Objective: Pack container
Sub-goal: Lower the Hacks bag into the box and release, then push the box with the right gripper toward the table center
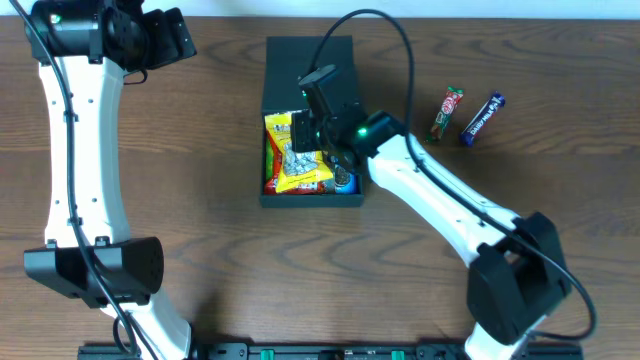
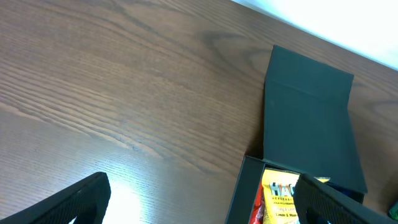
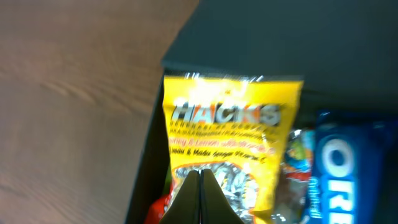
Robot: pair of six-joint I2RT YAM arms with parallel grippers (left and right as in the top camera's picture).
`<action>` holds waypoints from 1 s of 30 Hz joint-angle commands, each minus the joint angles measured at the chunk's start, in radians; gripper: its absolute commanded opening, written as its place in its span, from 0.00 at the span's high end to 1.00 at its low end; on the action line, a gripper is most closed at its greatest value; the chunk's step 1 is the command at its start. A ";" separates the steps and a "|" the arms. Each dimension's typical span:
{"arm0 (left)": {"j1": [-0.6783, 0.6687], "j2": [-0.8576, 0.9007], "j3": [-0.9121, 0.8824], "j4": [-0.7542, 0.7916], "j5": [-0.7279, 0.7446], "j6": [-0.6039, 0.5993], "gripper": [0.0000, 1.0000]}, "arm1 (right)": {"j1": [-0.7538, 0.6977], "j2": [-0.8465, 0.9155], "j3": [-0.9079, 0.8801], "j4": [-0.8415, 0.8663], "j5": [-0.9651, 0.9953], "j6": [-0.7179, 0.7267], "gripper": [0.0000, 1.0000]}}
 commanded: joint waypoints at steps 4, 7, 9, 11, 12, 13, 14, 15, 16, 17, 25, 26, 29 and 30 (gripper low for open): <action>0.003 -0.005 0.021 -0.003 -0.007 -0.004 0.05 | 0.014 0.134 0.012 0.010 -0.173 -0.060 0.99; 0.003 -0.005 0.021 -0.003 -0.007 -0.004 0.05 | 0.022 0.169 0.012 0.016 -0.198 -0.060 0.99; 0.003 -0.005 0.021 -0.003 -0.007 -0.004 0.05 | 0.023 0.176 0.012 0.019 -0.198 -0.076 0.99; 0.003 -0.005 0.021 -0.003 -0.007 -0.004 0.05 | 0.026 0.178 0.012 0.035 -0.204 -0.094 0.99; 0.003 -0.005 0.021 -0.003 -0.007 -0.004 0.05 | 0.027 0.178 0.012 0.046 -0.218 -0.111 0.99; 0.003 -0.005 0.021 -0.003 -0.007 -0.004 0.05 | 0.027 0.178 0.012 0.062 -0.244 -0.130 0.99; 0.003 -0.005 0.021 -0.003 -0.007 -0.004 0.05 | 0.026 0.178 0.012 0.073 -0.260 -0.132 0.99; 0.003 -0.005 0.021 -0.004 -0.007 -0.004 0.05 | 0.026 0.178 0.013 0.090 -0.274 -0.134 0.99; 0.003 -0.005 0.021 -0.004 -0.007 -0.004 0.05 | 0.024 0.177 0.018 0.093 -0.276 -0.134 0.99; 0.003 -0.005 0.021 -0.003 -0.007 -0.004 0.05 | 0.021 0.175 0.026 0.092 -0.276 -0.134 0.99; 0.003 -0.005 0.021 -0.004 -0.007 -0.004 0.05 | -0.088 0.072 0.100 -0.050 -0.173 -0.167 0.99; 0.003 -0.005 0.021 -0.004 -0.007 -0.004 0.05 | -0.104 0.067 0.100 -0.084 -0.146 -0.167 0.99; 0.003 -0.005 0.021 -0.004 -0.007 -0.004 0.05 | -0.138 0.076 0.096 -0.177 -0.132 -0.167 0.99; 0.003 -0.005 0.021 -0.004 -0.007 -0.004 0.05 | -0.142 0.087 0.096 -0.206 -0.133 -0.167 0.99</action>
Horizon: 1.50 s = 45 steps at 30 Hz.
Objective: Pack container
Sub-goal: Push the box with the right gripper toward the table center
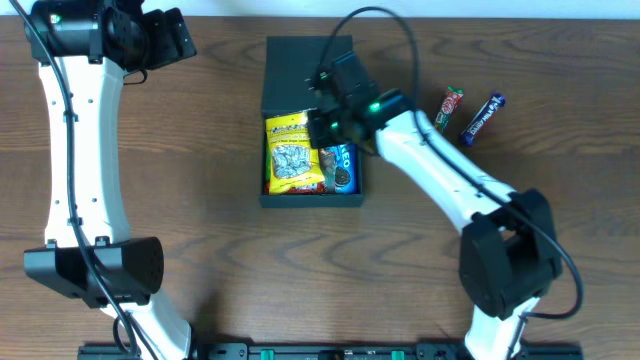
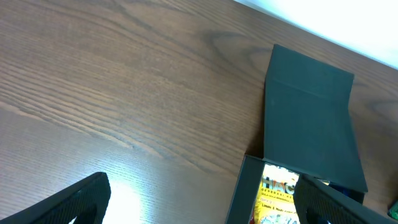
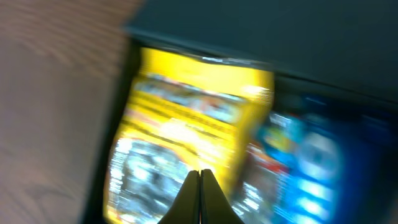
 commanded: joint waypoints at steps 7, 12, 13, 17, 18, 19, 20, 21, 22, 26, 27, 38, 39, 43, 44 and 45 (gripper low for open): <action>0.003 -0.006 0.021 0.000 -0.007 -0.004 0.05 | 0.062 0.071 0.007 -0.098 0.020 -0.019 0.99; 0.003 -0.006 0.021 0.000 -0.007 -0.004 0.05 | 0.099 0.087 0.007 -0.107 0.020 -0.035 0.99; 0.003 -0.006 0.021 0.000 -0.007 -0.004 0.05 | 0.101 0.087 0.008 -0.105 0.021 -0.038 0.99; 0.003 -0.006 0.021 0.000 -0.007 -0.004 0.05 | 0.089 0.087 0.008 -0.105 0.020 -0.038 0.99; 0.003 -0.006 0.021 0.000 -0.007 -0.004 0.05 | 0.083 0.086 0.010 -0.105 0.020 -0.038 0.99; 0.003 -0.006 0.021 0.000 -0.007 -0.004 0.05 | 0.074 0.084 0.016 -0.105 0.020 -0.038 0.99; 0.003 -0.006 0.021 0.000 -0.007 -0.004 0.05 | 0.066 0.080 0.023 -0.107 0.021 -0.038 0.99; 0.003 -0.006 0.021 0.000 -0.007 -0.004 0.05 | 0.054 0.074 0.031 -0.107 0.022 -0.042 0.99; 0.003 -0.006 0.021 0.000 -0.007 -0.004 0.05 | 0.044 0.066 0.036 -0.107 0.031 -0.041 0.99; 0.003 -0.006 0.021 -0.001 -0.007 -0.004 0.05 | -0.005 0.043 0.047 -0.105 0.121 -0.041 0.99; 0.003 -0.006 0.021 -0.002 -0.007 -0.004 0.05 | -0.022 0.041 0.048 -0.106 0.150 -0.041 0.99; 0.003 -0.006 0.021 -0.011 -0.007 -0.004 0.05 | -0.320 0.045 0.049 -0.095 0.331 0.166 0.99; 0.003 -0.006 0.021 -0.012 -0.007 -0.004 0.05 | -0.335 0.046 0.049 -0.093 0.322 0.166 0.99; 0.003 -0.006 0.021 -0.012 -0.007 -0.004 0.05 | -0.357 0.046 0.049 -0.058 0.245 0.142 0.99; 0.003 -0.006 0.021 -0.012 -0.007 -0.004 0.05 | -0.357 0.046 0.049 -0.055 0.240 0.143 0.99; 0.003 -0.006 0.021 -0.013 -0.007 -0.004 0.05 | -0.356 0.046 0.049 -0.056 0.240 0.143 0.99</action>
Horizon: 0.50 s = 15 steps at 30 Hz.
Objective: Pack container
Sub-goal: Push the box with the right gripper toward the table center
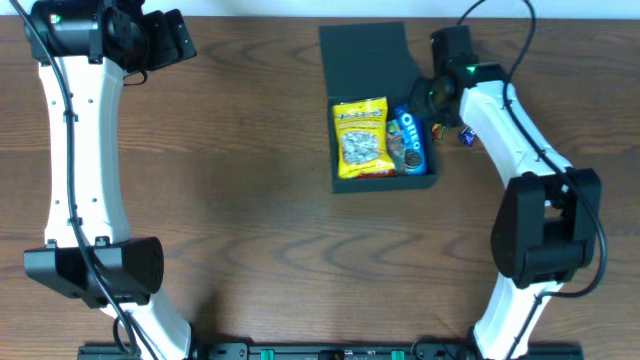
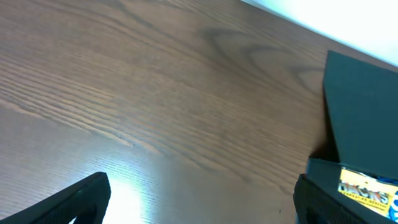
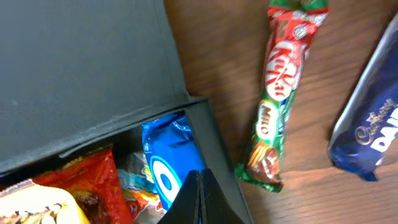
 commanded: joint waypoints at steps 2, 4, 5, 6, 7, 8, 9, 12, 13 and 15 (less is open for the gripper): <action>0.003 -0.005 0.021 -0.007 -0.007 -0.005 0.05 | 0.023 -0.024 0.019 0.002 -0.029 0.005 0.99; 0.003 -0.005 0.021 -0.007 -0.007 -0.004 0.05 | 0.039 -0.025 0.020 0.006 -0.061 -0.023 0.99; 0.003 -0.005 0.021 -0.006 -0.007 -0.005 0.05 | 0.045 -0.027 0.023 0.008 -0.076 -0.030 0.99; 0.003 -0.005 0.021 -0.006 -0.008 -0.005 0.05 | 0.050 -0.029 0.031 0.006 -0.087 -0.030 0.99; 0.003 -0.005 0.021 -0.007 -0.007 -0.005 0.05 | 0.051 -0.032 0.041 0.006 -0.094 -0.029 0.99; 0.003 -0.005 0.021 -0.007 -0.008 -0.005 0.05 | 0.052 -0.037 0.055 0.005 -0.095 -0.029 0.98; 0.003 -0.005 0.021 -0.007 -0.008 -0.005 0.05 | 0.051 -0.041 0.069 0.006 -0.089 -0.029 0.99; 0.003 -0.005 0.021 -0.007 -0.008 -0.005 0.05 | 0.029 -0.046 0.097 -0.002 -0.057 -0.036 0.99; 0.003 -0.005 0.021 -0.006 -0.007 -0.005 0.05 | 0.013 -0.046 0.097 -0.012 -0.056 -0.055 0.91; 0.003 -0.005 0.021 -0.006 -0.007 -0.005 0.05 | 0.000 -0.043 0.094 -0.044 -0.031 -0.068 0.67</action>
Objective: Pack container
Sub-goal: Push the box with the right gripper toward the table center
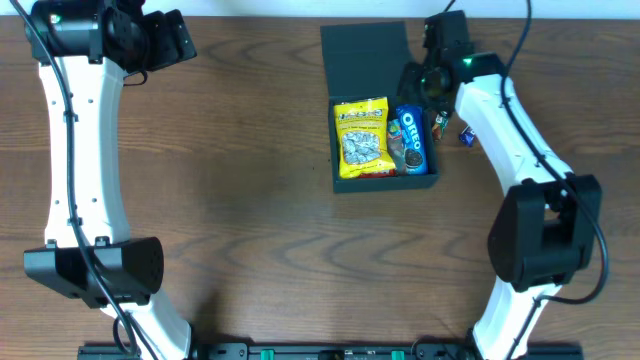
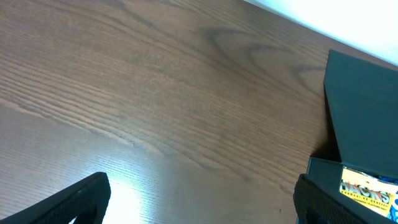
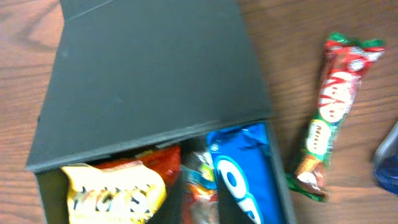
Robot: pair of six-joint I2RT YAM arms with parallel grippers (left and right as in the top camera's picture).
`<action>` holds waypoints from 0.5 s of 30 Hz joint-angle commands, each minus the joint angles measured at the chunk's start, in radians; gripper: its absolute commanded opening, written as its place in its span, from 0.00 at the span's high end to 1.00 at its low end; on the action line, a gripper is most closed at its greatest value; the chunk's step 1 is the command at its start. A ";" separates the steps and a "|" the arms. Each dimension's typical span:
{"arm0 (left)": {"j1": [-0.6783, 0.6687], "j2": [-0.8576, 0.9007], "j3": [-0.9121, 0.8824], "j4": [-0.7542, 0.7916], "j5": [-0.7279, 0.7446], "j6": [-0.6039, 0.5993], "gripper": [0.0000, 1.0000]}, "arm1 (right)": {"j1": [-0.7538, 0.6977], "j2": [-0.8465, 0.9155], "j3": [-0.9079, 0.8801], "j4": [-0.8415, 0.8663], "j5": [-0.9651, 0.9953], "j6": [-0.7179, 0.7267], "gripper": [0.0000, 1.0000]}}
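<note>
The black box stands right of centre with its lid folded back. Inside lie a yellow Hacks pack, a blue Oreo pack and red wrappers. A KitKat bar and a blue Dairy Milk bar lie on the table just right of the box. My right gripper hovers over the box's far right corner, shut and holding nothing; in its own blurred view it is only a dark tip at the lower edge. My left gripper is open, high at the far left.
The brown wooden table carries only the box and the two bars. The left arm runs down the left side. The right arm crosses above the two loose bars, partly covering them from overhead.
My right gripper has shifted slightly back and left, from beside the KitKat to over the lid's hinge. The box, the bars and the left arm have not moved.
My shut right gripper was down in the box at mid-table, on the yellow pack. A second later it was at the box's far edge. By 0.5 s ago the box stood further right, beside the two bars, with the gripper at its right side, where it still is.
</note>
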 commanded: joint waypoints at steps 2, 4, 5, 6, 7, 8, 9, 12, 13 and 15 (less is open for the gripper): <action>0.003 -0.006 0.021 -0.003 -0.007 -0.005 0.05 | -0.027 -0.022 0.001 -0.047 0.077 -0.064 0.66; 0.003 -0.006 0.021 -0.003 -0.007 -0.005 0.05 | -0.027 -0.014 -0.011 -0.060 0.092 -0.095 0.67; 0.003 -0.006 0.021 -0.003 -0.007 -0.005 0.05 | -0.026 -0.009 -0.016 -0.060 0.091 -0.103 0.72; 0.003 -0.006 0.021 -0.003 -0.007 -0.005 0.05 | -0.024 -0.003 -0.018 -0.061 0.092 -0.107 0.73; 0.003 -0.006 0.021 -0.003 -0.007 -0.005 0.05 | -0.023 0.003 -0.018 -0.063 0.092 -0.111 0.73; 0.003 -0.006 0.021 -0.004 -0.007 -0.004 0.05 | -0.022 0.013 -0.018 -0.064 0.094 -0.118 0.73; 0.003 -0.006 0.021 -0.004 -0.007 -0.005 0.05 | -0.022 0.023 -0.018 -0.068 0.100 -0.121 0.73; 0.003 -0.006 0.021 -0.005 -0.007 -0.005 0.05 | -0.023 0.057 -0.018 -0.082 0.115 -0.135 0.73; 0.003 -0.006 0.021 -0.005 -0.007 -0.005 0.05 | -0.023 0.068 -0.018 -0.084 0.115 -0.135 0.73; 0.003 -0.006 0.021 -0.004 -0.007 -0.005 0.05 | -0.022 0.093 -0.018 -0.086 0.114 -0.140 0.77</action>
